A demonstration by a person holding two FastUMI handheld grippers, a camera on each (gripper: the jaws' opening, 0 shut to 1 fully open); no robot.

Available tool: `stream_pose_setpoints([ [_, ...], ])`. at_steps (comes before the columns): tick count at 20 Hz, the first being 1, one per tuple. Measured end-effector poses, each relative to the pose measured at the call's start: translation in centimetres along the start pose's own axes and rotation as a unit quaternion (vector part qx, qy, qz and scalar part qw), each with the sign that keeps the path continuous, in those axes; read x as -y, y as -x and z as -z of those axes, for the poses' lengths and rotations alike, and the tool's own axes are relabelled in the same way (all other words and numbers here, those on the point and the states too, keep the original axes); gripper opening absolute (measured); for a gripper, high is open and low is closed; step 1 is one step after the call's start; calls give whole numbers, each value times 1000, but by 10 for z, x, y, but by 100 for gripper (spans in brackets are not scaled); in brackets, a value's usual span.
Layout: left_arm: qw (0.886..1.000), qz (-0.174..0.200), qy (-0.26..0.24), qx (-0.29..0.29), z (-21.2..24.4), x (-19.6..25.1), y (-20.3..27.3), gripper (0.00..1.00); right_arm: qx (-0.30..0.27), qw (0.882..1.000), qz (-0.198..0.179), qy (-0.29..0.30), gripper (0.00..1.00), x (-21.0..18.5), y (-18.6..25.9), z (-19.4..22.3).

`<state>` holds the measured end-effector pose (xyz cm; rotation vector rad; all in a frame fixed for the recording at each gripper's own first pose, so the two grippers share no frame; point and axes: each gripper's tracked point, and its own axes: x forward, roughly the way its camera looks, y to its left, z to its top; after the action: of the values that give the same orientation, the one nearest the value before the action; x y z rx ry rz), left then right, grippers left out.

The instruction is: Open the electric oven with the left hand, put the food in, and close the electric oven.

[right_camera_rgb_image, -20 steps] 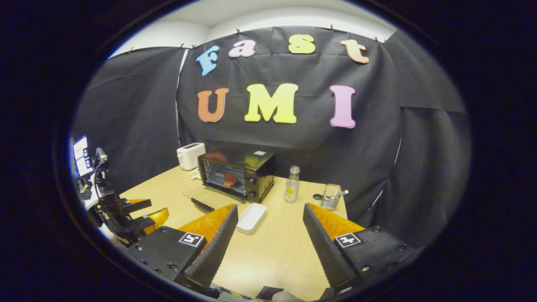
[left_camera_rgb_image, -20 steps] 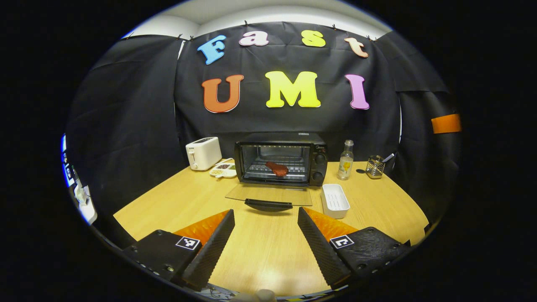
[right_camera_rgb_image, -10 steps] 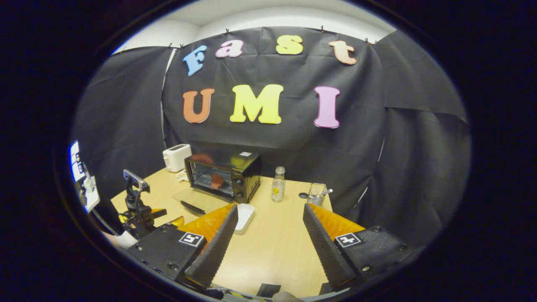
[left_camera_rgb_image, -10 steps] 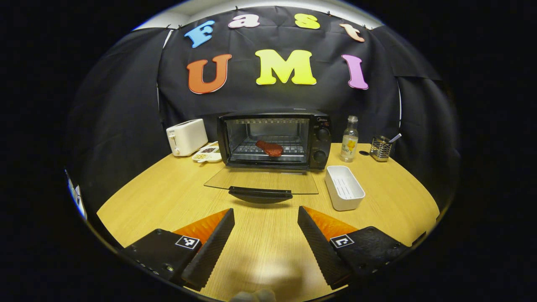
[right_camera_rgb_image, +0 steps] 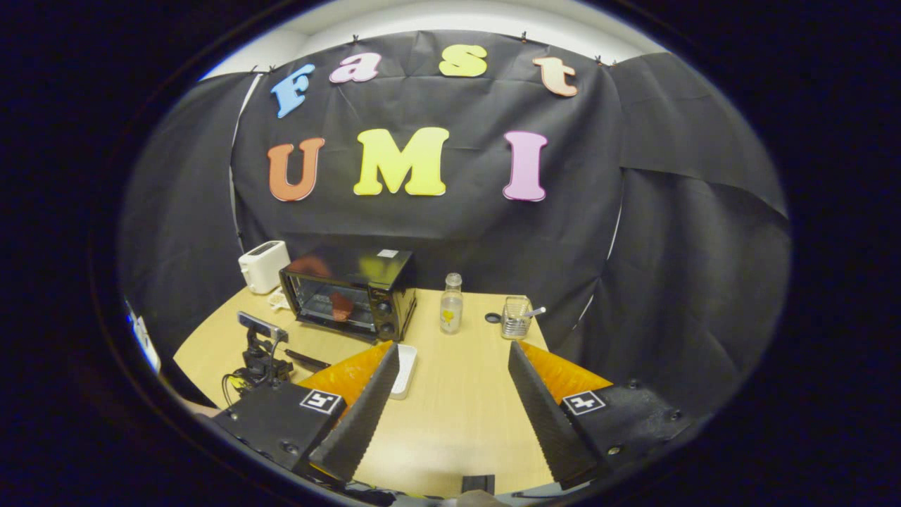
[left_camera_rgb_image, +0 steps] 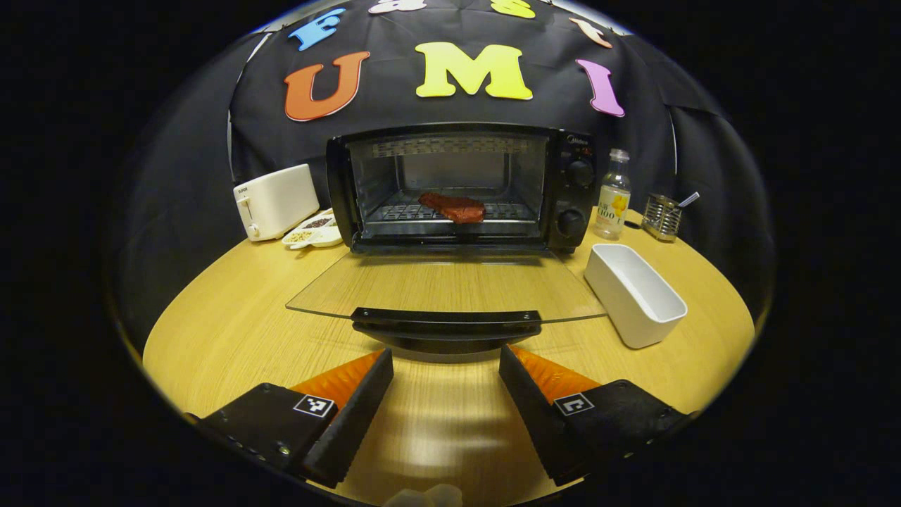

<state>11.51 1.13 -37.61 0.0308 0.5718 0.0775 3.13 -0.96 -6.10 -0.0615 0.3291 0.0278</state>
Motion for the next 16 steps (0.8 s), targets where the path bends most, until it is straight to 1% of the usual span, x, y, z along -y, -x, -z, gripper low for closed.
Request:
stream_pose_setpoints([
  [1, 1000, 9, 5, -10, 2, 3, -3, 97, 1, 1000, 1, -7, 99, -4, 0, -2],
  [2, 1000, 12, 5, -7, 0, 3, -2, 98, 2, 1000, 3, -11, 99, -7, 0, -3],
  [4, 1000, 13, -11, -6, -5, 0, -6, 98, 5, 1000, 9, -12, 99, -9, 1, -3],
  [5, 1000, 17, -11, -6, -7, 1, -7, 98, 6, 1000, 14, -13, 98, -9, 1, -3],
  [7, 1000, 23, -11, -4, -13, 1, -7, 98, 12, 1000, 19, -20, 99, -10, 3, -4],
  [12, 999, 35, -22, 21, -46, -2, 0, 98, 22, 998, 28, -42, 99, -8, 5, 0],
  [16, 999, 30, -31, 31, -72, -10, -3, 98, 31, 997, 40, -64, 99, 1, 9, 2],
])
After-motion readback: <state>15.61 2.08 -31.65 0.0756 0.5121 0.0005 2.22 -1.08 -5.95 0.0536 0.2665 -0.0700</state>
